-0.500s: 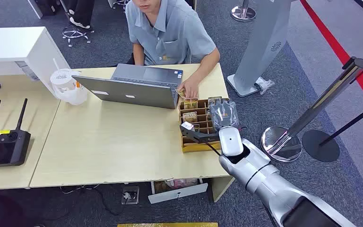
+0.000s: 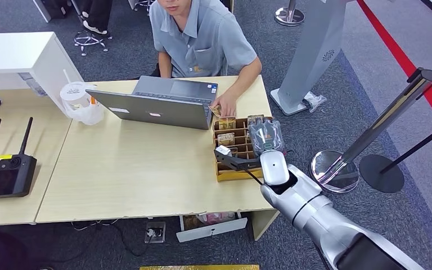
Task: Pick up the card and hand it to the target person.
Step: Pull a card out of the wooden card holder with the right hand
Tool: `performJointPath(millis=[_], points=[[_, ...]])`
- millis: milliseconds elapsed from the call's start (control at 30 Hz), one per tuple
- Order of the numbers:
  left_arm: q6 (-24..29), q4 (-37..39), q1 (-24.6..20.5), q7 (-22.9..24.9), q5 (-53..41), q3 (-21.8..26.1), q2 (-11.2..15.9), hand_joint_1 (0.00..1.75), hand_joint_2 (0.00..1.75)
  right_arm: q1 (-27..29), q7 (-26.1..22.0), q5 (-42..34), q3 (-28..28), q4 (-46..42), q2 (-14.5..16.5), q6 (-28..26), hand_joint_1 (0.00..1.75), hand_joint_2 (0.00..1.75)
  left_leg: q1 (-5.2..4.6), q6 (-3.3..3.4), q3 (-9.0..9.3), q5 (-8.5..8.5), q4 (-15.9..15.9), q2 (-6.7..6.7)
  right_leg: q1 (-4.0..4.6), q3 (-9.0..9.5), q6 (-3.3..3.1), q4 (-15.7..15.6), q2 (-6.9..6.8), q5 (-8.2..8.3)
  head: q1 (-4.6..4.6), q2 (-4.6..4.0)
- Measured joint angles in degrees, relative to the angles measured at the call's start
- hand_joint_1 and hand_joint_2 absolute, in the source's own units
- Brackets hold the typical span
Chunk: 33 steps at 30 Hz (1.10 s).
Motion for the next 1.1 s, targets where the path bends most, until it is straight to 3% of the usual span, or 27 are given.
performJointPath(millis=[1100], points=[[-0.02, 0.0, 0.0, 0.22, -0.45, -0.48, 0.0, 0.0, 0.0, -1.32, 0.38, 0.27, 0.02, -0.03, 0.0, 1.75, 1.02, 1.75, 0.0, 0.0, -0.03, 0.01, 0.01, 0.0, 0.0, -0.02, 0.01, 0.0, 0.0, 0.01, 0.0, 0.0]])
